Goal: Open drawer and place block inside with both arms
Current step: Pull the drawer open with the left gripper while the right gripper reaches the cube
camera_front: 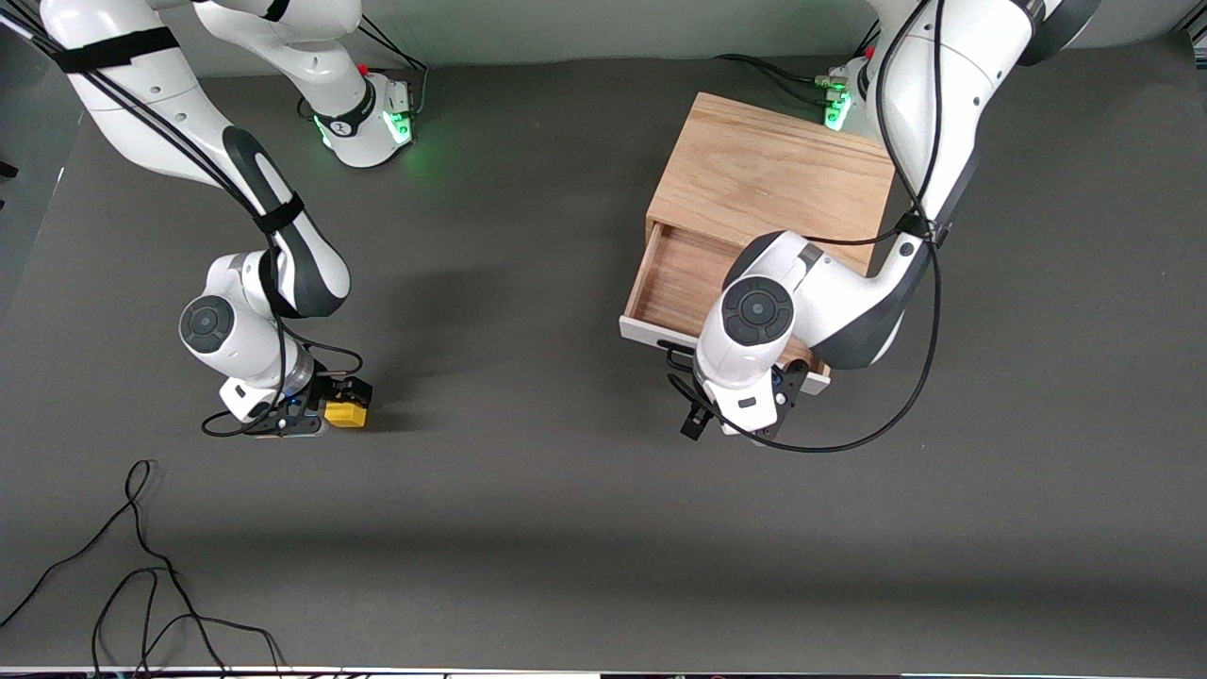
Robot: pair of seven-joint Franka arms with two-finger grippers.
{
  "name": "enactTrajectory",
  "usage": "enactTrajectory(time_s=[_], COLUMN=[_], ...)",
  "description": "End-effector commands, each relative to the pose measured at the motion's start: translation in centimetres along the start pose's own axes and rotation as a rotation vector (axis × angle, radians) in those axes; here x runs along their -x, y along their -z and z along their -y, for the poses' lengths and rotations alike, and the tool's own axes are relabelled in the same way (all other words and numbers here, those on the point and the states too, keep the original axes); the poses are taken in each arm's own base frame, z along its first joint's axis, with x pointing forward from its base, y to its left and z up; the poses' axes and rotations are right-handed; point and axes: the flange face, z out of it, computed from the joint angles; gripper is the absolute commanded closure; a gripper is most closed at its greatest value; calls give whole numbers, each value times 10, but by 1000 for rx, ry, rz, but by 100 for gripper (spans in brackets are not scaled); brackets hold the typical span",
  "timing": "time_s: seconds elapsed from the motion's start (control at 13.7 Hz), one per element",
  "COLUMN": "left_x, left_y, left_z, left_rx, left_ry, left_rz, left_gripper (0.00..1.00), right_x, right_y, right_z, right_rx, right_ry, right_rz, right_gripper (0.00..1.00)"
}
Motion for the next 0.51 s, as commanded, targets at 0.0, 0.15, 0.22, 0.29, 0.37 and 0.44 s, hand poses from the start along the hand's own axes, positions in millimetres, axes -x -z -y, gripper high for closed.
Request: enactTrajectory(time_s=[0.0,0.15,0.22,0.29,0.37,0.44], left_x=[-3,-8,-14,-24,-39,-51], left_y=[10,26,49,78,100,117], left_z=[-16,-23,-31,-37,-38,-38], left_rx=[70,102,134,160,146,122], left_ry=[-17,-35,-44,-58,-62,-71], left_rz=[-30,-55,-76,-95,-103,-108], left_gripper=[0,0,0,0,0,0], right_x=[-1,-2,-2,-2,-2,-2], right_y=[-3,-3,-3,-3,-2,-2], right_z=[-1,-2,-1,-1,-2,-2], right_rx=[-4,-4,-4,-4,-4,-4], right_ry=[-19,-21,-19,-19,-21,-21], right_rz=[-15,-18,-18,-18,-20,-20], right_gripper=[0,0,2,3,5,6])
